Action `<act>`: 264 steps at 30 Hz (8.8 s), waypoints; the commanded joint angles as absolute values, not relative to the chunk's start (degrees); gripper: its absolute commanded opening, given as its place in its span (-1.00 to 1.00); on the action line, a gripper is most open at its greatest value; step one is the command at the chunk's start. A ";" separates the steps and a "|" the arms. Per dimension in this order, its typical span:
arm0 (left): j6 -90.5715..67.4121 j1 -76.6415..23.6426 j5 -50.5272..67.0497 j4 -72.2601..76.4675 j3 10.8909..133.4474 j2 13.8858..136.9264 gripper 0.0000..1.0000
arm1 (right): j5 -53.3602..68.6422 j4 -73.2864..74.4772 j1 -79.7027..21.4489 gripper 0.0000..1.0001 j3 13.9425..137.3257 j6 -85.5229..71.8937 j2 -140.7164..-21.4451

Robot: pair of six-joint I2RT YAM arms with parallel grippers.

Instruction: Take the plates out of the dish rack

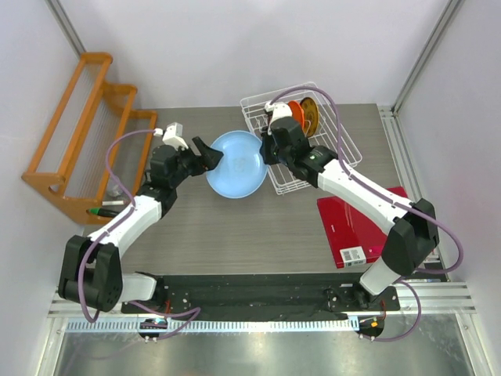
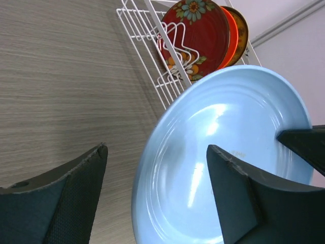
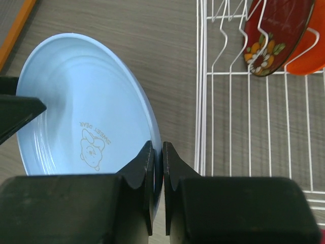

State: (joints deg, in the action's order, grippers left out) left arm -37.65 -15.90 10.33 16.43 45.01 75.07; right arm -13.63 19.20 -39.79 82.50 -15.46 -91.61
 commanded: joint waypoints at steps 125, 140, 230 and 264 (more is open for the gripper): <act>-33.84 -16.08 -3.20 1.74 42.27 68.38 0.99 | -30.17 17.12 -33.22 -0.98 102.49 -3.24 -100.74; -38.49 -16.08 7.47 19.15 38.06 72.16 0.99 | 11.67 7.83 -33.31 -0.98 82.10 -27.94 -87.72; -37.09 -12.31 -6.94 14.59 31.55 61.88 -1.00 | 18.11 -0.97 -28.13 0.09 77.43 -32.00 -95.10; -37.71 -8.26 -4.48 18.46 30.50 76.20 -0.03 | -17.36 14.06 -22.85 0.14 92.71 -14.07 -105.10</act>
State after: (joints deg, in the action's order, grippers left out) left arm -38.48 -8.49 -4.89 16.45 28.86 76.90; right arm -0.73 12.56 -23.22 87.33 -20.25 -100.18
